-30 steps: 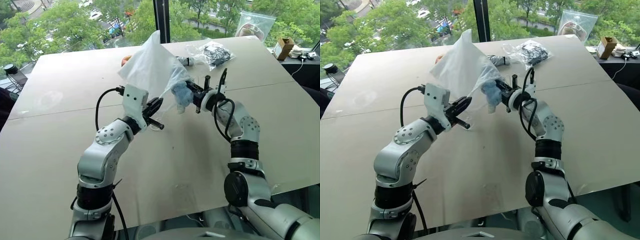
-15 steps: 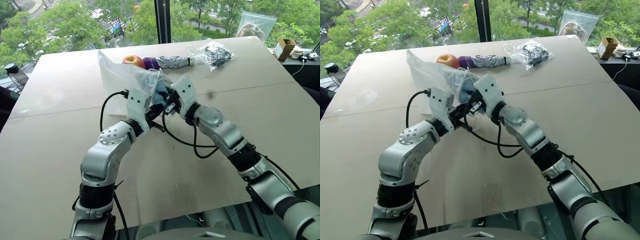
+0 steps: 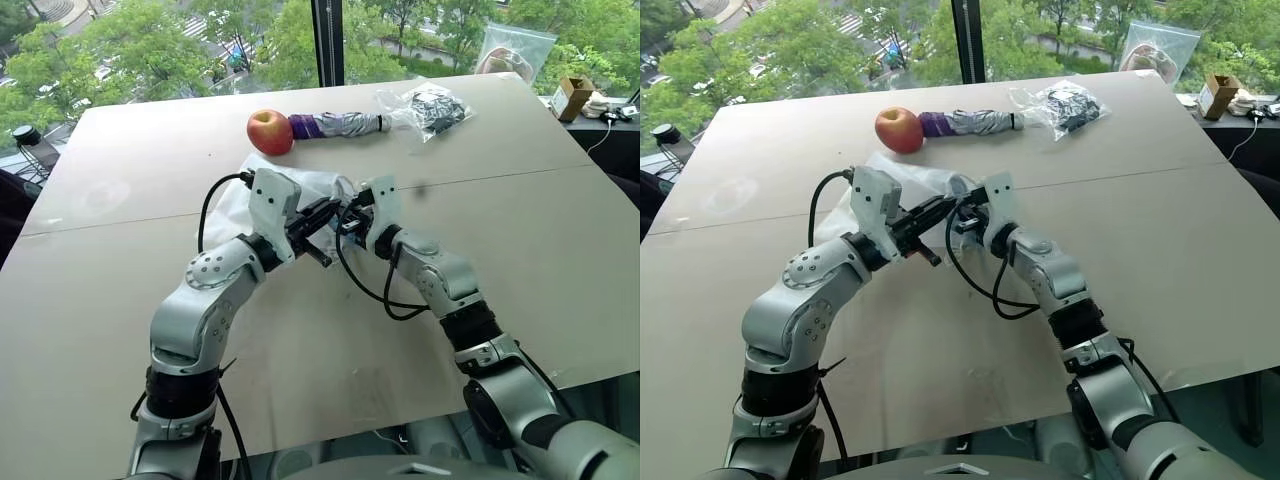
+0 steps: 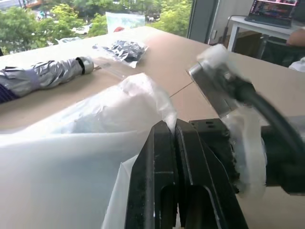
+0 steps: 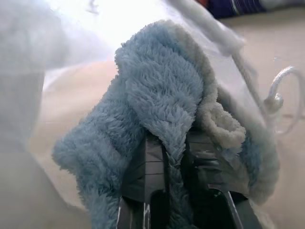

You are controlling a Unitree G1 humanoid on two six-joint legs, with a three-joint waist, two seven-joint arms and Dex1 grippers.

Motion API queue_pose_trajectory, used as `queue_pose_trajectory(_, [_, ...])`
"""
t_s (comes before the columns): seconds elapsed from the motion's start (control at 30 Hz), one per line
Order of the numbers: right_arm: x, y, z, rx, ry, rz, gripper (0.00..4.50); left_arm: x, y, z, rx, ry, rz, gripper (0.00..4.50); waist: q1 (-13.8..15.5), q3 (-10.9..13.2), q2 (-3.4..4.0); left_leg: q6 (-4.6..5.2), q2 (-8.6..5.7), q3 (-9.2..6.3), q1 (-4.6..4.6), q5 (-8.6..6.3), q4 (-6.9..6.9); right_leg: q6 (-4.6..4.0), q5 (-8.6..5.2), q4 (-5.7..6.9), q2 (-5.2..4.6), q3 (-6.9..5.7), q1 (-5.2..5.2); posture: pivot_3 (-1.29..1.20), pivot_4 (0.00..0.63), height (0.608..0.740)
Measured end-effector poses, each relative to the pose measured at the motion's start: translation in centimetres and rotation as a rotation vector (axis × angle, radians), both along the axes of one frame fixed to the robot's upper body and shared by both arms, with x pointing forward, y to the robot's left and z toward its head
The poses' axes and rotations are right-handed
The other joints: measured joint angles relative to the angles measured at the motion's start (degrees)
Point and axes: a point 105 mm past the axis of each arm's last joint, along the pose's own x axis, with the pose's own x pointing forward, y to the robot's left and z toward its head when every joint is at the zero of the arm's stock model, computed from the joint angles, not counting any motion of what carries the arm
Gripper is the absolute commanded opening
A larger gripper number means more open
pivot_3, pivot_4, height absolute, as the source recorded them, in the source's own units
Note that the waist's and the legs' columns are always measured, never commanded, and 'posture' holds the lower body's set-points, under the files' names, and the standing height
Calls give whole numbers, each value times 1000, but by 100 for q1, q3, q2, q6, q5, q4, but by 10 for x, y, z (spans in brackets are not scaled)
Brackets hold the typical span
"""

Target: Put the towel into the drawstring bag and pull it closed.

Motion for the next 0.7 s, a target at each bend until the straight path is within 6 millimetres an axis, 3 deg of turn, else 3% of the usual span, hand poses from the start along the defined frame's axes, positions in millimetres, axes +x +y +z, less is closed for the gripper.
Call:
queue_pose_trajectory(0.17, [-15, -1, 10, -166, -208, 111, 15, 5, 5, 9, -5, -60, 37, 0, -6, 1, 2, 9, -5, -1, 2, -5, 0, 1, 0, 0, 4, -5, 1, 0, 150, 740])
queue_pose_trajectory(0.37, [-50, 13, 7, -486, -712, 322, 15, 6, 5, 4, 37, -54, 11, 0, -32, 2, 1, 6, -5, 3, 6, -3, 0, 2, -1, 4, 9, -3, 1, 0, 150, 740])
queue_pose_trajectory(0.53, [-51, 11, 8, -691, -1035, 341, 15, 2, 1, 4, 25, -47, -39, 0, -18, 2, -1, -15, -4, 3, 7, 9, 4, 2, 0, 6, 6, -2, 4, 0, 150, 740])
queue_pose_trajectory(0.7, [-46, 6, 4, -778, -1162, 331, 15, 2, 1, 4, 40, -47, -49, 0, -18, 2, -2, -17, -3, 3, 7, 10, 2, 2, -1, 4, 6, 0, 3, 0, 150, 740])
